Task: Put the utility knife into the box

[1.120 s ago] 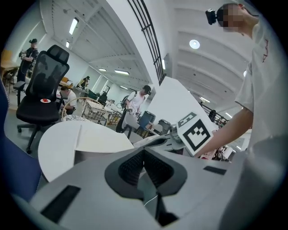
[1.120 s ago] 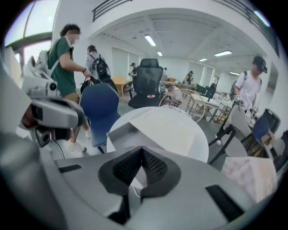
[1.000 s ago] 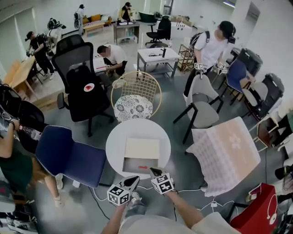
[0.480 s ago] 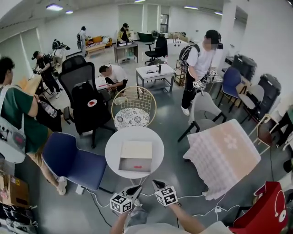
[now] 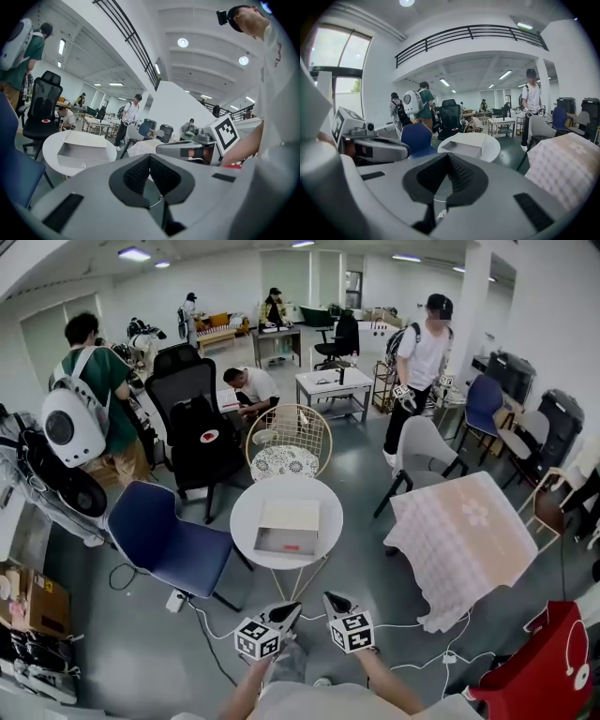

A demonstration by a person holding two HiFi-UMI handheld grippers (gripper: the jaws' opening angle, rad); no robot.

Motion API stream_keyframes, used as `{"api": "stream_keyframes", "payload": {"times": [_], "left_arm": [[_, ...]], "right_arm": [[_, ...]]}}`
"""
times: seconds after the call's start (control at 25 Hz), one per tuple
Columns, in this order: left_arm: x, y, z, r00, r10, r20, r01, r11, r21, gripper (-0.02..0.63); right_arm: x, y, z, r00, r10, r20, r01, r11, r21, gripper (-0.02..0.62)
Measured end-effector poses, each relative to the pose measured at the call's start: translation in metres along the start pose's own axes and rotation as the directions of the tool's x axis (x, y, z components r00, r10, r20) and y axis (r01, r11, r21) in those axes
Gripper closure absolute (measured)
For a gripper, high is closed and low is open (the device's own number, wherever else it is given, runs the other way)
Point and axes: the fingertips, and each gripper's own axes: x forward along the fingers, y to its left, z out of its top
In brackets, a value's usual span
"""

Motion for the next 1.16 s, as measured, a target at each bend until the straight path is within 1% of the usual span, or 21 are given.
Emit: {"api": "stream_keyframes", "payload": {"times": [0.16,0.4,0.64,0.84,1.16], "left_arm": [[-0.011,-0.022,-0.003,1.0,0.002,0.013,-0.003,1.0,0.026,0.595],[-0.019,-0.042,-0.007,1.0,0.003,0.018,-0.004,0.999,0.051,0.595],[-0.019,-0.047,-0.002,1.0,-0.002,0.029,0.0,0.998,0.066,0.595],[-0.021,-0.05,0.003,0.999,-0.011,0.03,0.009,0.997,0.074,0.595],[-0.016,-0.059,0.003,0.999,-0.033,0.029,0.03,0.996,0.09,0.595]], "right_arm": [[-0.02,0.013,-0.012,1.0,0.001,0.009,-0.001,1.0,-0.012,0.578],[-0.037,0.03,-0.016,0.999,0.019,0.026,-0.018,0.999,-0.042,0.578],[-0.042,0.036,-0.009,0.999,0.017,0.035,-0.014,0.997,-0.079,0.578],[-0.047,0.037,-0.007,0.999,0.004,0.038,-0.001,0.997,-0.083,0.578],[-0.048,0.035,-0.016,0.999,-0.012,0.035,0.015,0.996,-0.089,0.578]]}}
